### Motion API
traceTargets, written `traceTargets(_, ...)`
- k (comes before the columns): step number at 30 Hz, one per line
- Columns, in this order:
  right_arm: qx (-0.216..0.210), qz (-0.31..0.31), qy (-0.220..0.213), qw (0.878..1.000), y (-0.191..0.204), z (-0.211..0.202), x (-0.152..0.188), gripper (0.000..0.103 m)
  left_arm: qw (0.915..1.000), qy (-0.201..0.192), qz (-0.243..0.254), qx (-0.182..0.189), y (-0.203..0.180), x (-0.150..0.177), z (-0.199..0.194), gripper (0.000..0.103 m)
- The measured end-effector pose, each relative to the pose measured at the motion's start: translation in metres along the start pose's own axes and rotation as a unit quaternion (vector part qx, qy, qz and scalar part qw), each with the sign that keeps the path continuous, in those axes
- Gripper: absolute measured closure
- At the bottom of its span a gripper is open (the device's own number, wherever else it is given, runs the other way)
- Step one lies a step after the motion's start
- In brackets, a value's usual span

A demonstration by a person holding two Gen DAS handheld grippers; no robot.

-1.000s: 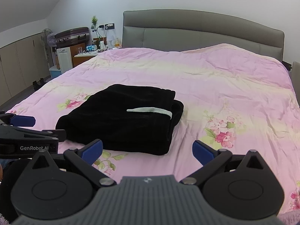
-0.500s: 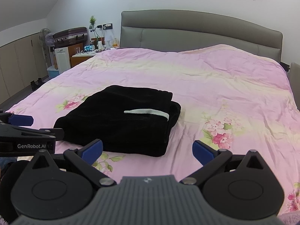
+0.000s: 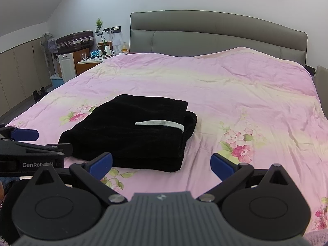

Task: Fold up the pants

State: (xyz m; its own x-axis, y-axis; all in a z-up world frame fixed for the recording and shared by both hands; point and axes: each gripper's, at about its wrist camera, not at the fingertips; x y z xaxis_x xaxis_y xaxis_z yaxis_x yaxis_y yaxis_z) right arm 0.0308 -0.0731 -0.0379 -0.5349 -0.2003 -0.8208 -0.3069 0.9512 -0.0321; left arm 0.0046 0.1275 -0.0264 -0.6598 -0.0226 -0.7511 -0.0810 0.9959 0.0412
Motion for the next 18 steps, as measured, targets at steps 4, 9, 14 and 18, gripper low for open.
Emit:
traceTargets(4, 0.003, -0.004, -0.002, 1.000, 0.0010, -0.0001, -0.0001, 0.005, 1.0000, -0.003, 0.000, -0.002, 0.0030, -0.0002, -0.0017, 0.011)
traceTargets(9, -0.001, -0.003, -0.002, 1.000, 0.0016, -0.0008, -0.0007, 0.005, 1.0000, -0.007, -0.001, -0.004, 0.0061, 0.0005, -0.0043, 0.011)
traceTargets(14, 0.000, -0.004, -0.004, 1.000, 0.0013, -0.0014, 0.0001, 0.005, 1.0000, -0.006, -0.002, -0.006, 0.0065, 0.0005, -0.0042, 0.011)
traceTargets(18, 0.000, -0.005, -0.005, 1.000, 0.0017, -0.0018, -0.0001, 0.005, 1.0000, -0.006, -0.003, -0.004, 0.0093, 0.0001, -0.0047, 0.011)
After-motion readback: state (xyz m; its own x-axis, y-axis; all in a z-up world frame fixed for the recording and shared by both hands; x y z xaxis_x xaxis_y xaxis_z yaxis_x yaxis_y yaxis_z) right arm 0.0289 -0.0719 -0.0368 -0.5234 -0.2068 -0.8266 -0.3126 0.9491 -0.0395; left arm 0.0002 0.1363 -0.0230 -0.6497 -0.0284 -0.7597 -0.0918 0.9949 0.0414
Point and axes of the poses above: each gripper's, at about its wrist camera, not at the fingertips, and z roughly the way its jaws point, y to its left, x to its underside, and after that the axes turned 5 degrees about x, right-handed
